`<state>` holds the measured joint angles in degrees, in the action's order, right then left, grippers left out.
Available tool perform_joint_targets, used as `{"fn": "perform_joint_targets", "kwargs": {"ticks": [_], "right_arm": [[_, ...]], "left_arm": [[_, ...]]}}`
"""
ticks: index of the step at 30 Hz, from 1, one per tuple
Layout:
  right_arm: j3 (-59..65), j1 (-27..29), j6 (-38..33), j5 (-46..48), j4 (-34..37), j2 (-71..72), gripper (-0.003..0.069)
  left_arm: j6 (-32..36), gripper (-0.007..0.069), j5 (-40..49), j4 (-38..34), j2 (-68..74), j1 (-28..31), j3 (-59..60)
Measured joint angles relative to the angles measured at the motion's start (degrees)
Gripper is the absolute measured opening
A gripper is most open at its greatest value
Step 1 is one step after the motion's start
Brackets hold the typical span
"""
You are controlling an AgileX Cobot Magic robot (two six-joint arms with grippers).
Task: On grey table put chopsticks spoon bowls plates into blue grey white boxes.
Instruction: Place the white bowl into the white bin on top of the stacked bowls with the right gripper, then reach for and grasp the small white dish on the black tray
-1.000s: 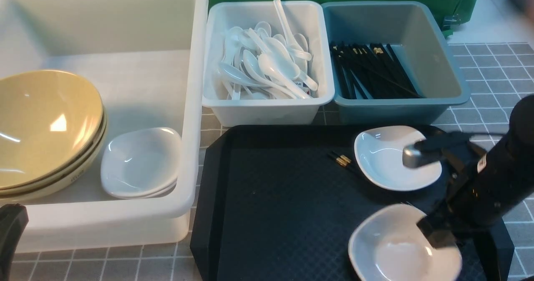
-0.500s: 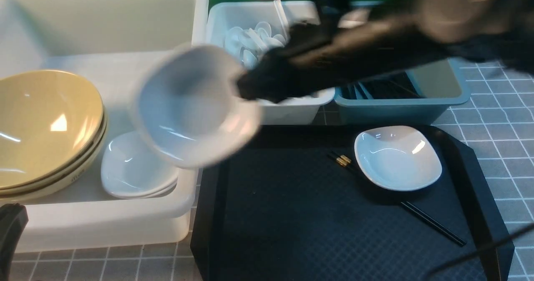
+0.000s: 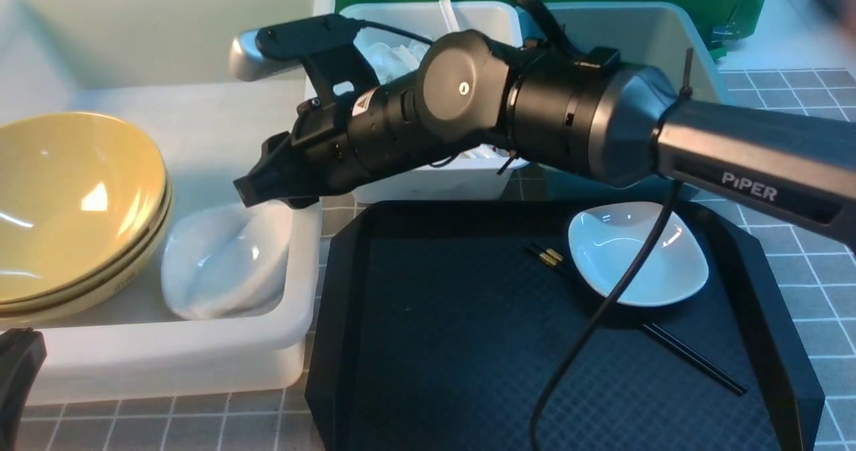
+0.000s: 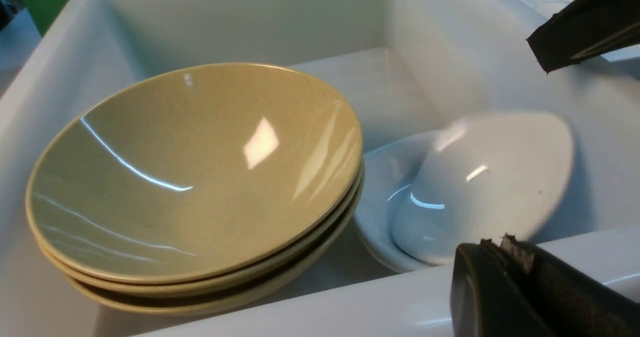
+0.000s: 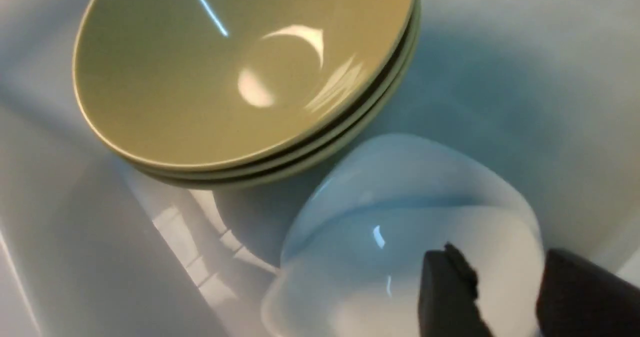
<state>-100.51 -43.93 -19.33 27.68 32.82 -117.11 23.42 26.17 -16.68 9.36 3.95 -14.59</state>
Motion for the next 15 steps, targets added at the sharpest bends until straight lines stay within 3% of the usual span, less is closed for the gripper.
{"fn": "perform_joint_targets", "kwargs": {"ticks": [2,5,6,9,11,12,14,15], "right_arm": [[-0.07,0.46,0.0,3.64,-2.53,1.58,0.0385],[-0.07,1.72,2.1,10.57,-8.57,4.54,0.0422],[-0.13,3.22,6.76,17.16,-15.93,7.25,0.0435],[1.24,6.78,12.29,23.94,-28.04,11.47,0.044],[7.9,13.1,16.9,27.8,-35.01,15.18,0.0443],[8.56,14.27,17.21,27.93,-35.5,15.58,0.0443],[18.92,22.6,20.44,27.98,-36.15,16.55,0.0443],[19.66,23.17,20.57,27.89,-36.01,16.55,0.0443]], "left_arm": [[0.0,-0.0011,0.06,0.0,0.0,0.0,0.0],[0.0,-0.0011,0.12,0.0,0.0,0.0,0.0],[0.0,-0.0011,0.2,0.0,0.0,0.0,0.0],[0.0,-0.0011,0.25,0.0,0.0,0.0,0.0],[0.0,-0.0011,0.25,0.0,0.0,0.0,0.0],[0.0,-0.0011,0.25,0.0,0.0,0.0,0.0],[0.0,-0.0011,0.25,0.0,0.0,0.0,0.0],[0.0,-0.0011,0.25,0.0,0.0,0.0,0.0]]}}
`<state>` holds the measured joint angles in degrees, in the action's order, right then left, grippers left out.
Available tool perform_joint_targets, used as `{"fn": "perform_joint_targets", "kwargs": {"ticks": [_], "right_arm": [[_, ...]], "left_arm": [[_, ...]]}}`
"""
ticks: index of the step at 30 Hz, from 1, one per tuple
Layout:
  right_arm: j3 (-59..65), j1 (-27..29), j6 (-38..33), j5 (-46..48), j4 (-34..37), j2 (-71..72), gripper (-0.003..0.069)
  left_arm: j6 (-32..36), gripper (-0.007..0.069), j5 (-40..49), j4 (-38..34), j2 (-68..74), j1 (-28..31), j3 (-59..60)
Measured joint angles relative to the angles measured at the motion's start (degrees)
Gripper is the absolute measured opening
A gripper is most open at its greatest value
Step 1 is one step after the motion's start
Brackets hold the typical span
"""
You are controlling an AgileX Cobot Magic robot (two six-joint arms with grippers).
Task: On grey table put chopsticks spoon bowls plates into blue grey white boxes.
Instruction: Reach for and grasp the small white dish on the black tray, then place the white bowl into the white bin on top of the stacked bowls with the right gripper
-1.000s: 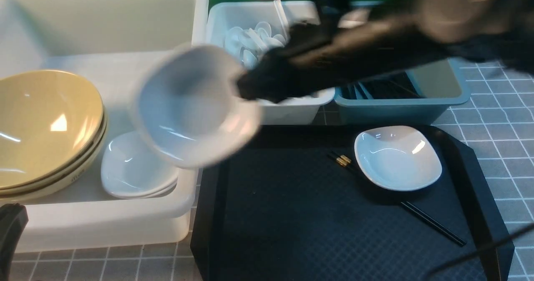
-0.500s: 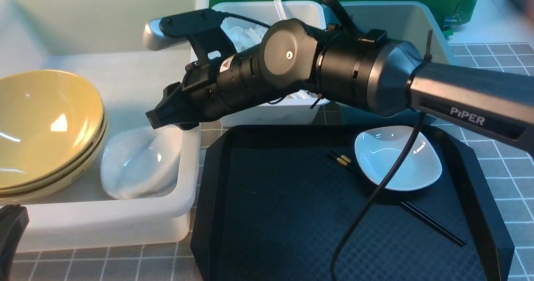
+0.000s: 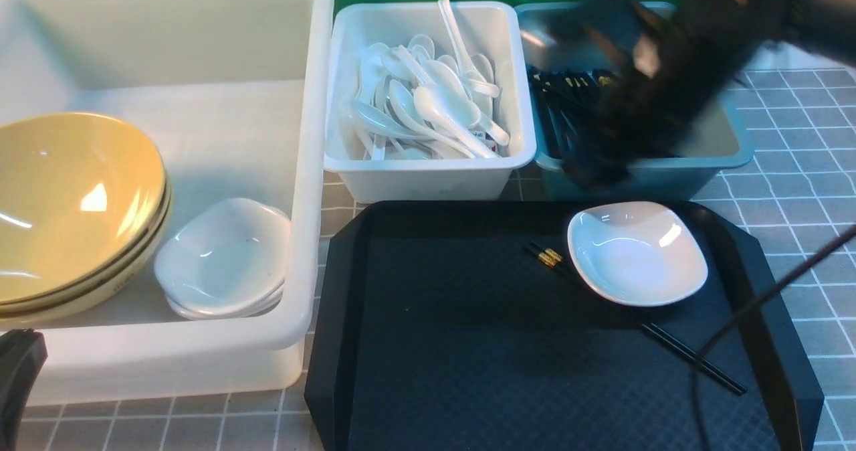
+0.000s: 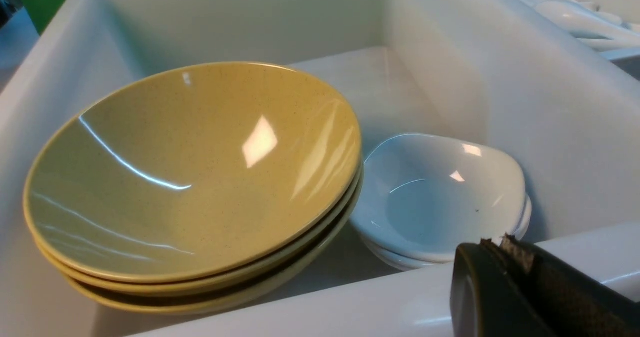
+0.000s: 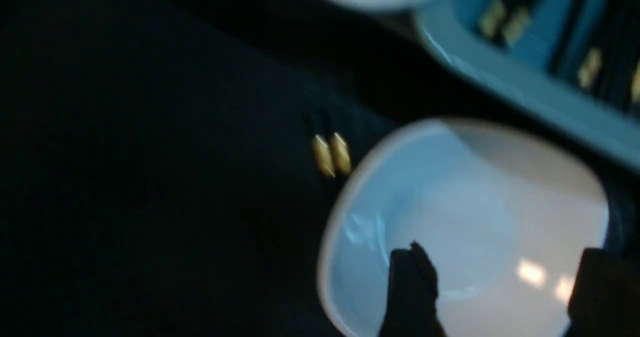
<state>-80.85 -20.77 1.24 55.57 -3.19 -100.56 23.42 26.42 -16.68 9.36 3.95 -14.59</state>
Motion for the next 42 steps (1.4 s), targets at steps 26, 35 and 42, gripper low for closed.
{"fn": "perform_joint_targets", "kwargs": {"ticks": [26,35,42], "right_arm": [[13.73,11.01,-4.68,-16.03,12.96,-1.07,0.0101],[5.19,-0.57,-11.66,-13.04,17.16,14.02,0.0061],[-2.27,-17.55,-17.11,-27.46,23.89,8.59,0.0061]], "left_arm": [[0.0,-0.0011,-0.44,0.0,0.0,0.0,0.0],[-0.04,-0.0011,-0.48,0.0,0.0,0.0,0.0],[-0.04,-0.0011,-0.48,0.0,0.0,0.0,0.0]]}}
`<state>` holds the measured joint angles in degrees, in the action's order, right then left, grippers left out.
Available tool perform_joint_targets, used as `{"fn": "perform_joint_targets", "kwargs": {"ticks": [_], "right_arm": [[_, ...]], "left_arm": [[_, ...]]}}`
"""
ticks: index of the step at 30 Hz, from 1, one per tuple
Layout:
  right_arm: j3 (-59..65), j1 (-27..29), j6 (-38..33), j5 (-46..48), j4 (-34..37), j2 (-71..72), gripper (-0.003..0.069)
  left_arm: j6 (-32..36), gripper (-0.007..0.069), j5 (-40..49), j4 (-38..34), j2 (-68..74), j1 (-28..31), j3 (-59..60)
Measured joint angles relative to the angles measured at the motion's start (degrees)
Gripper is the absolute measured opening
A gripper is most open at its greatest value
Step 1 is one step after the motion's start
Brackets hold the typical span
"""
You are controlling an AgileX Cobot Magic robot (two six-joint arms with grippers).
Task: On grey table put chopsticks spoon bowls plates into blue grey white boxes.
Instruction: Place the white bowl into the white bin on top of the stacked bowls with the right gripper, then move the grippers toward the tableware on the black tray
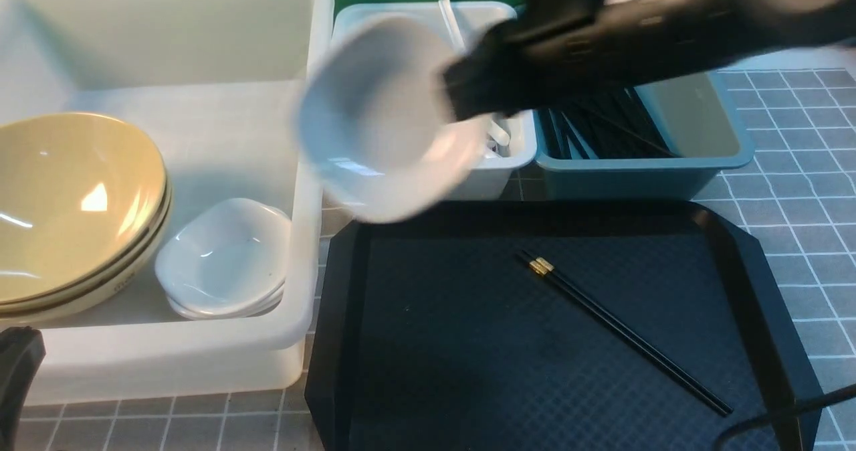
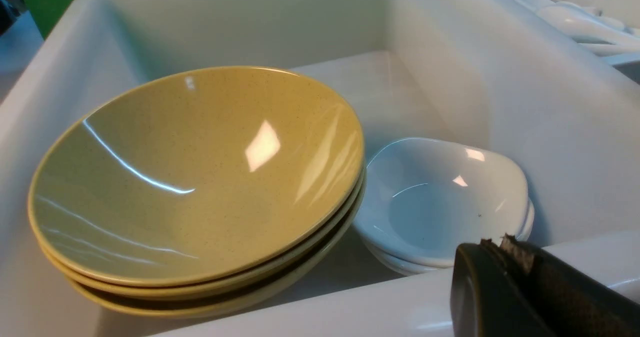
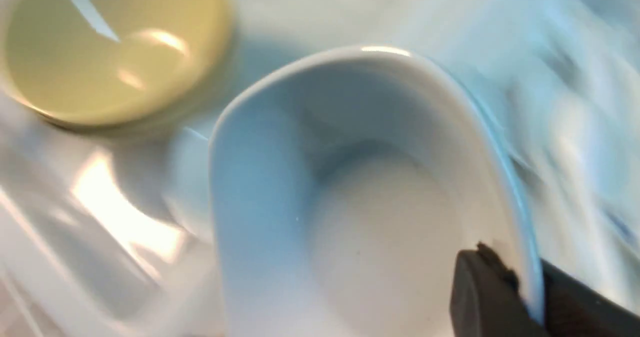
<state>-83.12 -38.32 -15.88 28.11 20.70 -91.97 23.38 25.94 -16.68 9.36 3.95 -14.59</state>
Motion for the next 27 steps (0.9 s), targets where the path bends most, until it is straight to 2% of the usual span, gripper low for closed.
{"fn": "perform_joint_targets", "kwargs": {"ticks": [3,8,11,16,18,19,20,21,24,26,27], "right_arm": [[-5.3,-6.24,-0.48,-5.68,0.37,-8.84,0.0062],[-13.12,-8.38,-0.54,-6.62,0.62,-20.35,0.0089],[-17.95,-8.52,-0.05,-3.8,0.69,-26.14,0.0159],[-22.69,-8.52,0.14,3.11,-0.82,-27.78,0.0367],[-25.07,-8.52,0.48,10.56,-5.2,-26.63,0.044],[-25.28,-8.52,0.6,11.37,-5.79,-26.49,0.0444],[-26.87,-8.52,1.81,18.24,-10.93,-24.57,0.0472],[-27.16,-8.52,2.29,19.99,-12.45,-24.3,0.0473],[-27.07,-7.79,5.66,31.97,-24.94,-19.01,0.0486],[-22.95,-5.0,8.1,36.75,-30.09,-15.28,0.0489],[-20.42,-3.09,8.62,36.96,-30.51,-13.81,0.0489]], "left_arm": [[0.0,-0.0011,0.0,0.0,0.0,0.0,0.0],[0.0,-0.0011,0.05,0.0,0.0,0.0,0.0],[0.0,-0.0011,0.17,0.0,0.0,0.0,0.0],[0.0,-0.0011,0.3,0.0,0.0,0.0,0.0],[0.0,-0.0011,0.3,-0.05,0.0,0.0,0.0],[0.0,-0.0011,0.3,-0.05,0.0,0.0,0.0],[0.0,-0.0011,0.3,-0.05,0.0,0.0,0.0],[0.0,-0.0011,0.3,-0.05,0.0,0.0,0.0],[0.0,-0.0011,0.3,-0.05,0.0,0.0,0.0],[0.0,-0.0011,0.3,-0.1,0.0,0.0,0.0],[0.0,-0.0011,0.3,-0.14,0.0,0.0,0.0]]}}
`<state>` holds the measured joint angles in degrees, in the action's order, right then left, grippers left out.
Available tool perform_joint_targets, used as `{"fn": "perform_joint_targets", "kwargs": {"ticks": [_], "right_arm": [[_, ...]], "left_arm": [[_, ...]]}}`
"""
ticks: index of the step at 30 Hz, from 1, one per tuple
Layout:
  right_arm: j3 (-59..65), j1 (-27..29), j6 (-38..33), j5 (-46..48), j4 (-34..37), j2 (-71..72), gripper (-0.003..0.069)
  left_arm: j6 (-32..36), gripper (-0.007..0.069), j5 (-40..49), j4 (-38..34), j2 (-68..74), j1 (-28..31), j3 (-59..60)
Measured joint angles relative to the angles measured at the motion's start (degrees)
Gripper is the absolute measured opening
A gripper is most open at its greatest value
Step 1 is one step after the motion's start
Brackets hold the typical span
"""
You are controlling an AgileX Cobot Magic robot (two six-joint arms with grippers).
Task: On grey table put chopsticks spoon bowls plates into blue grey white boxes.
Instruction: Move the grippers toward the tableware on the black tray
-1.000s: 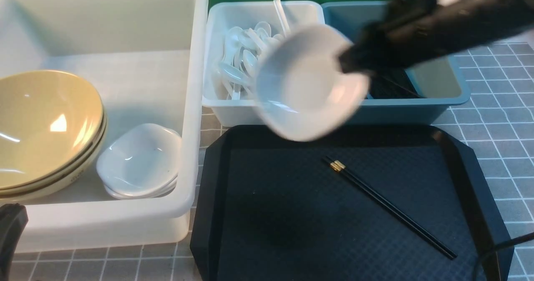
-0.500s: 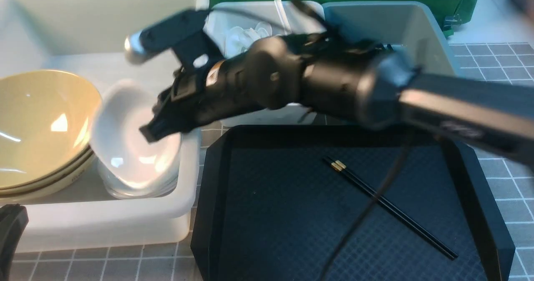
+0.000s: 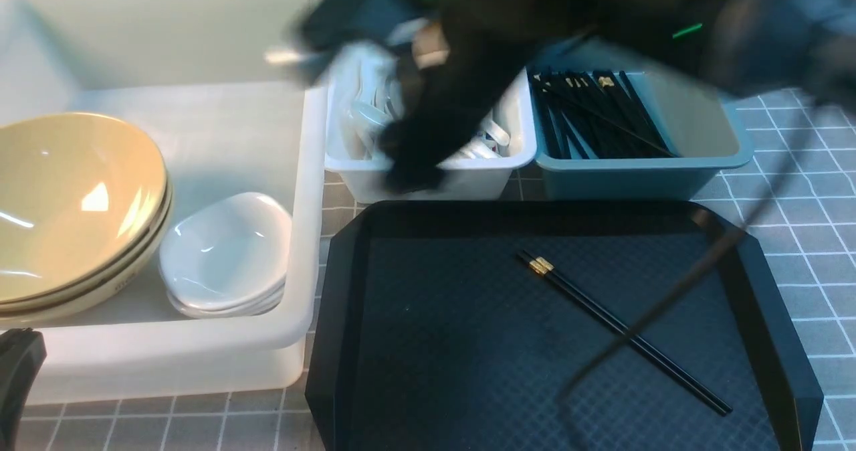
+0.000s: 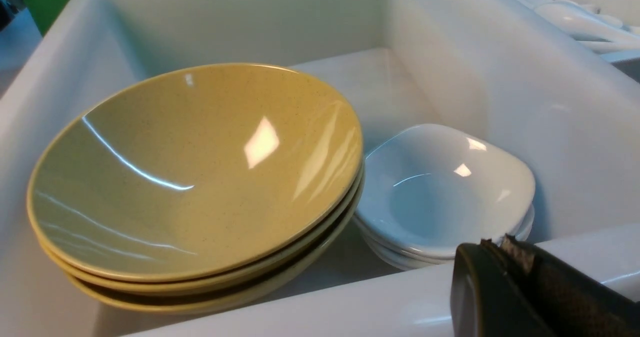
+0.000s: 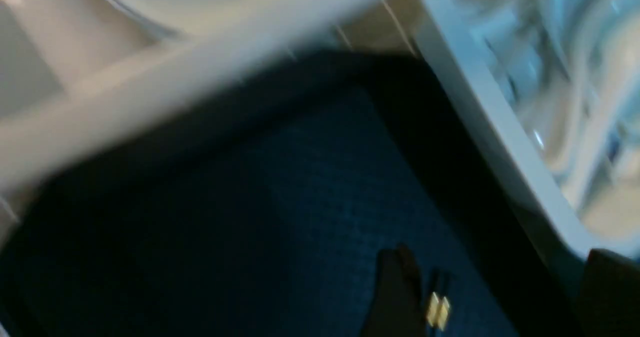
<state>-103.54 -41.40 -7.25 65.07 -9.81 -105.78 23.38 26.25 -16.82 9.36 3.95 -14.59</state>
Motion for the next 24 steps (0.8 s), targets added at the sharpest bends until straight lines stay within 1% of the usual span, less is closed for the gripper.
{"fn": "perform_joint_targets", "kwargs": {"ticks": [1,2,3,4,7,8,9,12,16,19,21,22,23,24], "right_arm": [[1.45,0.4,0.11,0.0,-0.05,0.26,0.0489],[7.98,4.09,0.51,-1.05,0.0,2.03,0.0489],[8.85,4.09,0.65,-1.25,0.1,2.03,0.0489],[14.85,7.17,2.13,-3.14,0.89,2.46,0.0489],[26.08,11.53,4.51,-7.68,3.11,1.46,0.0489],[26.08,11.53,4.51,-7.68,3.11,1.46,0.0489],[29.12,12.98,4.56,-9.83,3.67,0.65,0.0489],[31.81,14.27,4.45,-14.15,3.99,-0.63,0.0489],[32.02,14.79,4.56,-16.98,5.77,-2.77,0.0487],[32.02,14.79,4.45,-17.92,7.25,-4.36,0.046],[31.96,14.84,4.44,-18.33,8.09,-4.73,0.0392],[31.91,14.85,4.4,-18.33,8.5,-4.87,0.0344],[31.91,14.85,4.32,-18.33,8.5,-4.87,0.0344],[31.71,14.9,3.92,-18.33,8.8,-4.94,0.0243]], "left_arm": [[0.0,-0.0011,0.0,0.0,0.0,0.0,0.0],[0.0,-0.0011,0.0,-0.07,0.0,0.0,0.0],[0.0,-0.0011,0.0,-0.07,0.0,0.0,0.0],[0.0,-0.0011,0.0,-0.07,0.0,0.0,0.0],[0.0,-0.0011,-0.05,-0.07,0.0,0.0,0.0],[0.0,-0.0011,-0.05,-0.07,0.0,0.0,0.0],[0.0,-0.0011,-0.05,-0.07,0.0,0.0,0.0],[0.0,-0.0011,-0.05,-0.07,0.0,0.0,0.0],[0.0,-0.0011,-0.11,-0.07,0.0,0.0,0.0],[0.0,-0.0011,-0.11,-0.07,0.0,0.0,0.0],[0.0,-0.0011,-0.11,-0.07,0.0,0.0,0.0],[0.0,-0.0011,-0.11,-0.07,0.0,0.0,0.04],[0.0,-0.0011,-0.11,-0.07,0.0,0.0,0.04],[0.0,-0.0011,-0.11,-0.07,0.0,0.0,0.04]]}}
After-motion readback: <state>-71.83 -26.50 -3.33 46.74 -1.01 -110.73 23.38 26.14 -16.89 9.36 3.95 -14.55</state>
